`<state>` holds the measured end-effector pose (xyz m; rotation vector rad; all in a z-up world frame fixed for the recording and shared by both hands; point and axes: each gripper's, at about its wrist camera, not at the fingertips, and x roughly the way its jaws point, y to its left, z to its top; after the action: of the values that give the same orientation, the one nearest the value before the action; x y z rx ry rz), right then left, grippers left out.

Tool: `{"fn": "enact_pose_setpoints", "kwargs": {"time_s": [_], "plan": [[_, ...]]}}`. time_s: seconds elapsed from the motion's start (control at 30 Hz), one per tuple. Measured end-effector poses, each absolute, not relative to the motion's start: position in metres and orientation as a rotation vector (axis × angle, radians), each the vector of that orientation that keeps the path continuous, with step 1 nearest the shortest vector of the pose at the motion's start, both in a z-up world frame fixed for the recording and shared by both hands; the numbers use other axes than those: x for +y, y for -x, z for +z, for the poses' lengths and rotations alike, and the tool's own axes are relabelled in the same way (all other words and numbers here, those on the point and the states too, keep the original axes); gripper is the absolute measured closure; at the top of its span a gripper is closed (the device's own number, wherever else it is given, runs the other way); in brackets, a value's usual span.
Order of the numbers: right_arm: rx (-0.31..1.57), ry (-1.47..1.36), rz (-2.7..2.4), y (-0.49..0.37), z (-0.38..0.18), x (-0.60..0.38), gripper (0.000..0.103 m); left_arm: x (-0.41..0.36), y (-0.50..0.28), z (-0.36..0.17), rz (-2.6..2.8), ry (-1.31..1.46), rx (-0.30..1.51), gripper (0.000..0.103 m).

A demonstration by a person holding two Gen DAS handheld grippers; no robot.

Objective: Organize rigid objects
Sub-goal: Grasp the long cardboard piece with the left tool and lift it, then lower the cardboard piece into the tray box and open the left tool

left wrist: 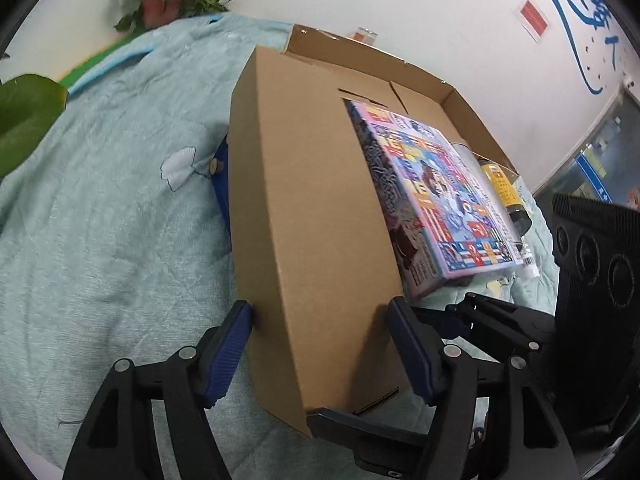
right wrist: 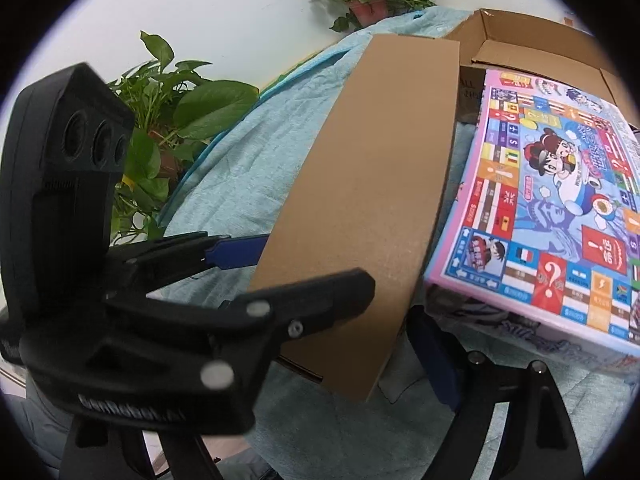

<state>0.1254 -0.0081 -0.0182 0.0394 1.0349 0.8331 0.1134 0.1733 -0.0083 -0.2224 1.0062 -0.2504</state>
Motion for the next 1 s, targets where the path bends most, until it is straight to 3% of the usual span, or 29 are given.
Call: {"fn": "enact_pose_setpoints", "kwargs": {"time_s": [0.3, 0.57, 1.0], "plan": [[0.933, -0.03, 0.845, -0.104, 0.011, -0.021, 0.018, 0.157, -0.08, 0.028, -0.225, 0.19, 0.919, 0.036], [0.758, -0.039, 0.806, -0.093, 0.065, -0.046, 0.018, 0.124, -0.074, 0.098, -0.256, 0.1, 0.766, 0.036], [0.592, -0.027, 0.616, -0.204, 0.139, -0.091, 0.018, 0.053, -0.222, 0.189, -0.403, 0.034, 0.641, 0.036]]}}
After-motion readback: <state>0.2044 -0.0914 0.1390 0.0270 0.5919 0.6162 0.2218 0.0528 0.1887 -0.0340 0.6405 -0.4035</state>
